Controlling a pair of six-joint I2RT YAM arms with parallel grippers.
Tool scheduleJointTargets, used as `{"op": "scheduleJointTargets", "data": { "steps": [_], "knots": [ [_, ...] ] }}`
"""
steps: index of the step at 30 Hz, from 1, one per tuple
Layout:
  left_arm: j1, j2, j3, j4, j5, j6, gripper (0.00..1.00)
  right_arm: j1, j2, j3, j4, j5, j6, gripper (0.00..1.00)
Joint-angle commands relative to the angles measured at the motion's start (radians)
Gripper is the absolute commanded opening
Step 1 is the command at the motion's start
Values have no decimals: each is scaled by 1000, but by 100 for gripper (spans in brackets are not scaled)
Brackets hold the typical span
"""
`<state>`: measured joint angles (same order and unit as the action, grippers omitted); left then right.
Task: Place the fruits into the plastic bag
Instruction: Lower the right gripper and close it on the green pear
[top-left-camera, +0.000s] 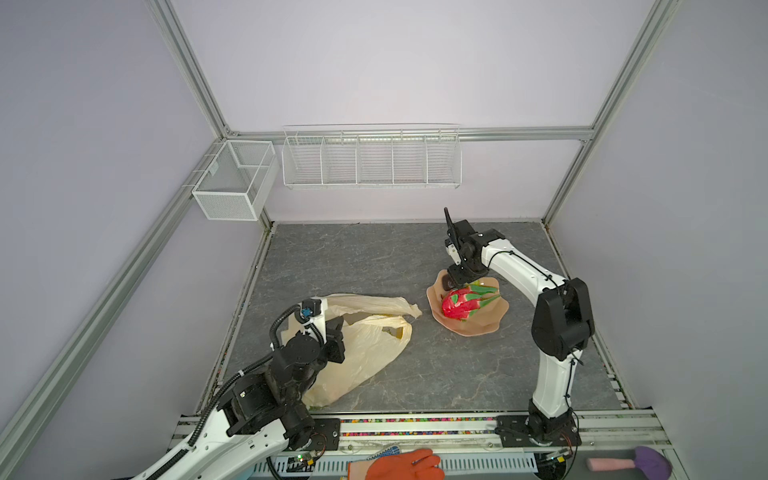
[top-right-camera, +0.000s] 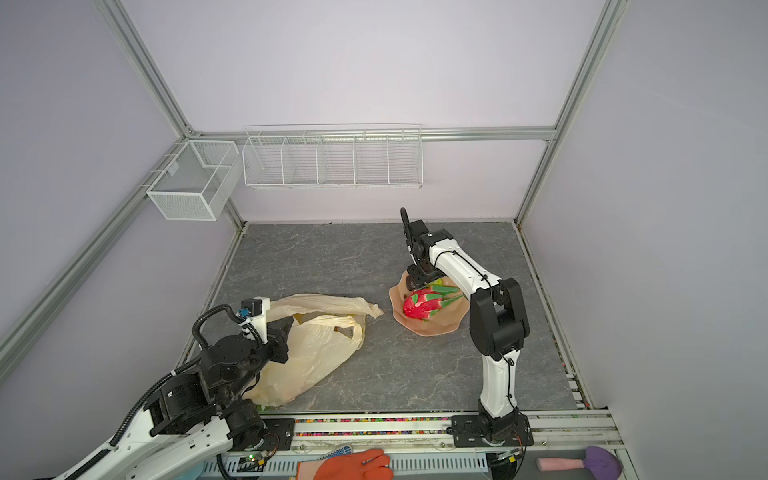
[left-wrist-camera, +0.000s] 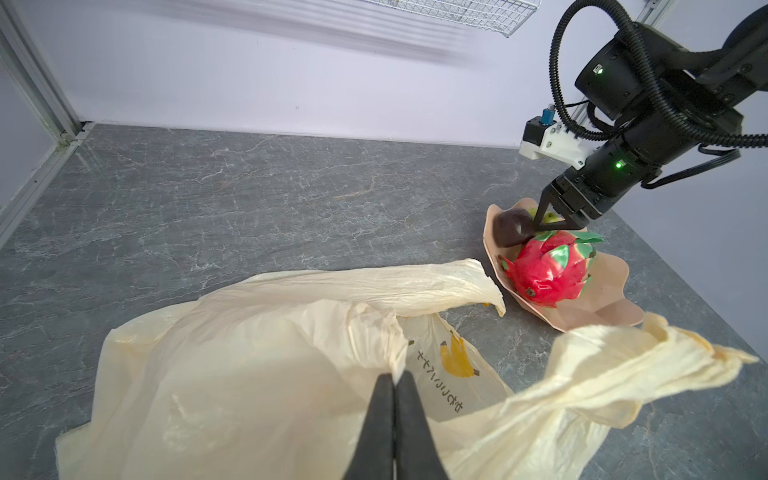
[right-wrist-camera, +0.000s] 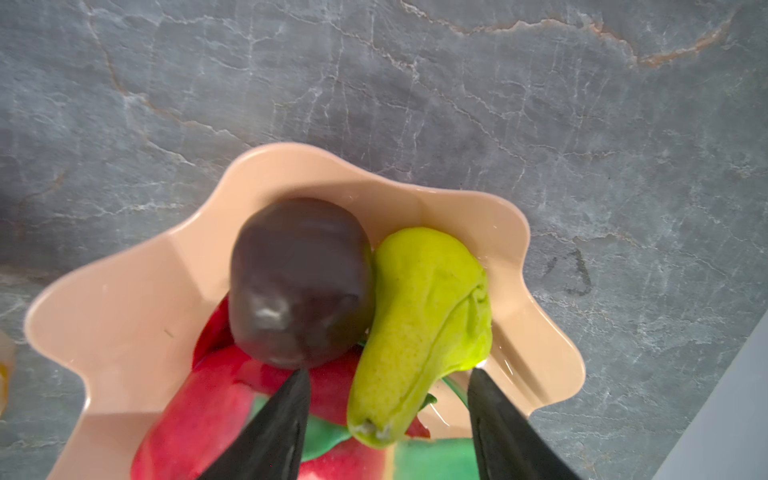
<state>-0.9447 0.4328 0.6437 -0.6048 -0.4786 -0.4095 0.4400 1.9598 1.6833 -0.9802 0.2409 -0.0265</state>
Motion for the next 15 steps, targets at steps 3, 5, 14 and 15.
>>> {"op": "scheduleJointTargets", "data": {
  "steps": [3,5,14,15],
  "knots": [
    [0,3,16,-15,-20,-10,0,-6,-29,7,-33,-14,-4,64],
    [1,4,16,-15,-17,-11,0,-7,-17,9,-39,-9,-6,64],
    [0,3,20,-22,-21,-12,0,-15,4,-11,-13,12,0,59],
    [0,3,20,-23,-21,-13,0,-16,4,-11,-12,12,0,57]
  ]
}}
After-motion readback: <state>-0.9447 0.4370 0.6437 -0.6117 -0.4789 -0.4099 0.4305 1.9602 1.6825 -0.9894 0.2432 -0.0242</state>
